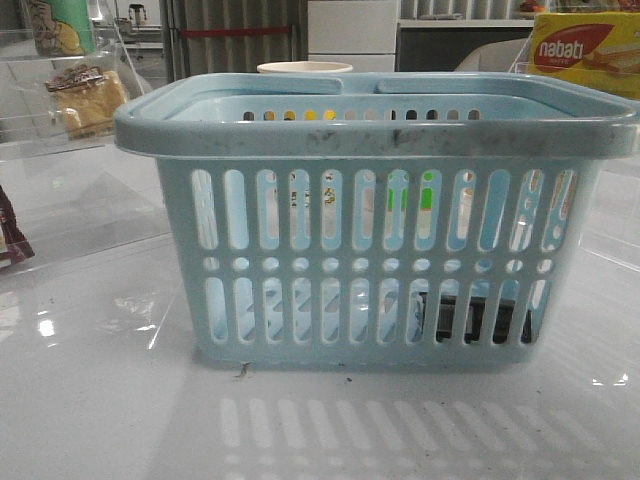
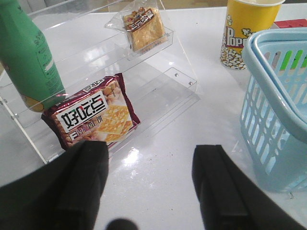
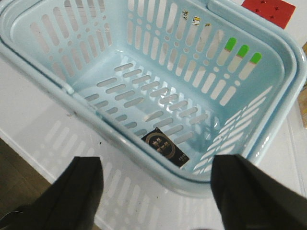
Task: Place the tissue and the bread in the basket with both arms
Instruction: 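Reach the left gripper toward the bagged bread on the upper shelf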
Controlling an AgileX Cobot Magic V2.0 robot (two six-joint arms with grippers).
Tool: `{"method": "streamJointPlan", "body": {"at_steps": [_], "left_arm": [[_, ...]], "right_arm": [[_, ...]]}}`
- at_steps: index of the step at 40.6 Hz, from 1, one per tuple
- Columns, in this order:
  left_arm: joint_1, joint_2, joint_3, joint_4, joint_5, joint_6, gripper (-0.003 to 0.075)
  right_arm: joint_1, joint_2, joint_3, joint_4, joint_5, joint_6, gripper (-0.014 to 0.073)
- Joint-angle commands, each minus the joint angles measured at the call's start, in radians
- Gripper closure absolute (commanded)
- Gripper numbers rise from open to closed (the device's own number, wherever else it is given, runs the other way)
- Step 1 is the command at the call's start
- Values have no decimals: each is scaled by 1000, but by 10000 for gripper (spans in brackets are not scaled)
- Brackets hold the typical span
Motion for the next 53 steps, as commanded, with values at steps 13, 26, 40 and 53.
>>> {"method": "streamJointPlan", "body": {"at_steps": [13, 26, 40, 53], "left_arm": [[6, 10, -31, -7, -78, -2, 267], [6, 10, -31, -7, -80, -2, 267], [6, 10, -31, -73, -154, -2, 251], [6, 199, -33, -76, -343, -2, 78]], "right_arm": [[0, -217, 88, -7, 49, -15, 20], [0, -221, 88, -7, 49, -14, 20], [0, -221, 88, -7, 49, -14, 20], [0, -221, 88, -7, 49, -14, 20]]}}
